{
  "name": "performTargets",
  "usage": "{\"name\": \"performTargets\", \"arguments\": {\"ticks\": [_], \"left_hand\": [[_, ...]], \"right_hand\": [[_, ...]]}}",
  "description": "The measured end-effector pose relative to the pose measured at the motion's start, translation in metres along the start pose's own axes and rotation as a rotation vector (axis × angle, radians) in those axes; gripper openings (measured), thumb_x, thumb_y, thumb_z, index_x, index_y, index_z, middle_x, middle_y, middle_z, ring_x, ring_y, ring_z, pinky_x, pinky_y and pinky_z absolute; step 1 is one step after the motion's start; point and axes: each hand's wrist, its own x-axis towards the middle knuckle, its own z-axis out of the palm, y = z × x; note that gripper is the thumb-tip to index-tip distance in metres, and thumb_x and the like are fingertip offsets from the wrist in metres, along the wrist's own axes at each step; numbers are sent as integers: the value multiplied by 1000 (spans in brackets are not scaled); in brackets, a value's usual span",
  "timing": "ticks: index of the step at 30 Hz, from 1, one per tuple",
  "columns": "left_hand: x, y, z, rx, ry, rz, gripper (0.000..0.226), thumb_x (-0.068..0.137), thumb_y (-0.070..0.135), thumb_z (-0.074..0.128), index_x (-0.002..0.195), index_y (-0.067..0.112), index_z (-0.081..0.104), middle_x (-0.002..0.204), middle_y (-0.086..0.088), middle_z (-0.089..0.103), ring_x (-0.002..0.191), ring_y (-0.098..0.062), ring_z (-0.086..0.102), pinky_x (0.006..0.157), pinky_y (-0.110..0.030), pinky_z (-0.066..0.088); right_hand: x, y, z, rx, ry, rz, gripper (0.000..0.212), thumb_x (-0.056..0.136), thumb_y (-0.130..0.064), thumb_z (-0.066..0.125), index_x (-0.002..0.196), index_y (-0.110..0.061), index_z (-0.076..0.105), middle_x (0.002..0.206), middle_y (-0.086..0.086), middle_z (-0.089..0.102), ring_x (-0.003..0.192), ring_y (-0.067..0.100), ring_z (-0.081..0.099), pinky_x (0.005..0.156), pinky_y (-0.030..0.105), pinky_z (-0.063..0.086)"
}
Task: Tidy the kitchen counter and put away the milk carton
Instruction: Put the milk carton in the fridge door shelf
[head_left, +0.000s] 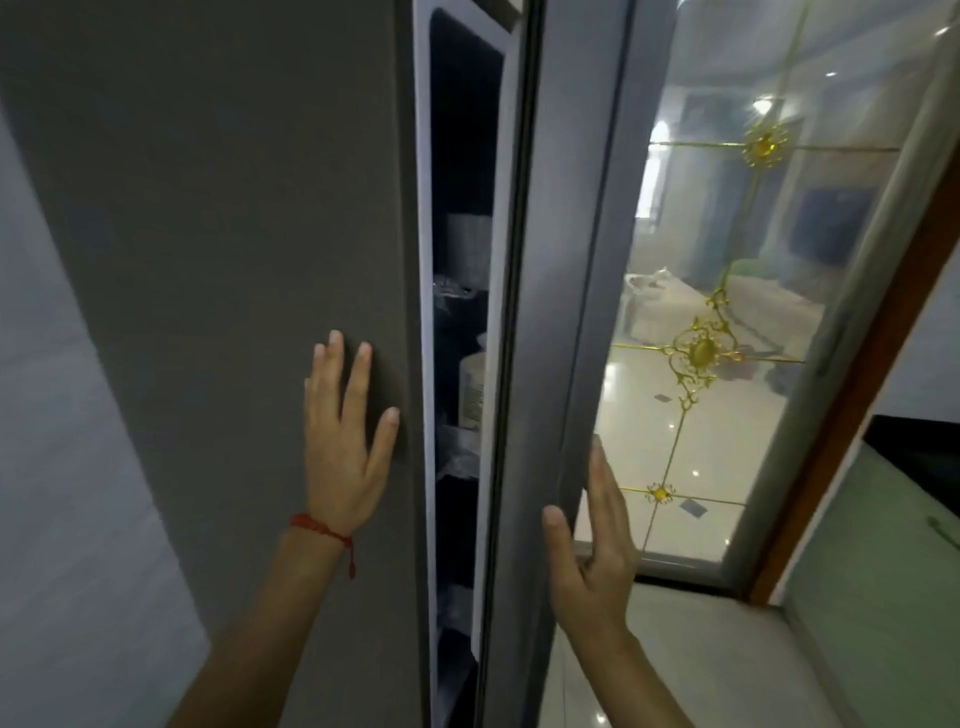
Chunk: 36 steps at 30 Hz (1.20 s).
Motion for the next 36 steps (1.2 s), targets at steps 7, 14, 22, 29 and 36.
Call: {"name": "performTargets", "arguments": {"ticks": [7,14,22,29,36], "left_hand": [[0,-3,0,-24,-16,2,53,93,50,21,142,44,0,152,0,4,142,1,-12,118,-37,3],[0,-1,-8,-3,-30,5,57,91,39,35,142,22,15,152,-4,9,143,-3,-6,119,-23,1],[-34,76,-26,-139,23,113,45,89,19,47,128,-3,44,136,-13,40,133,-26,31,117,-26,21],[-112,148,41,-323,-524,272,34,86,26,46,102,3,66,104,-16,68,105,-16,49,95,-24,35],[-270,229,112,-423,-1282,142,81,80,70,27,109,5,65,108,-15,67,105,-25,59,97,-28,42]], "right_hand": [[-3,-9,55,-28,-116,-55,59,94,-45,38,145,-37,11,153,0,23,143,12,20,117,19,18],[2,-7,36,-47,-236,-50,58,92,-47,40,144,-32,18,153,6,27,142,5,20,115,17,20],[-35,12,-44,-221,-329,190,46,90,-52,37,134,-39,34,144,-14,37,131,-16,26,106,2,20],[-116,29,-191,-586,-333,616,46,94,-37,44,138,-27,38,148,-7,36,136,5,29,104,16,21],[-255,13,-365,-746,-165,1108,46,94,-38,43,137,-23,40,147,-1,40,137,15,33,109,31,29]]}}
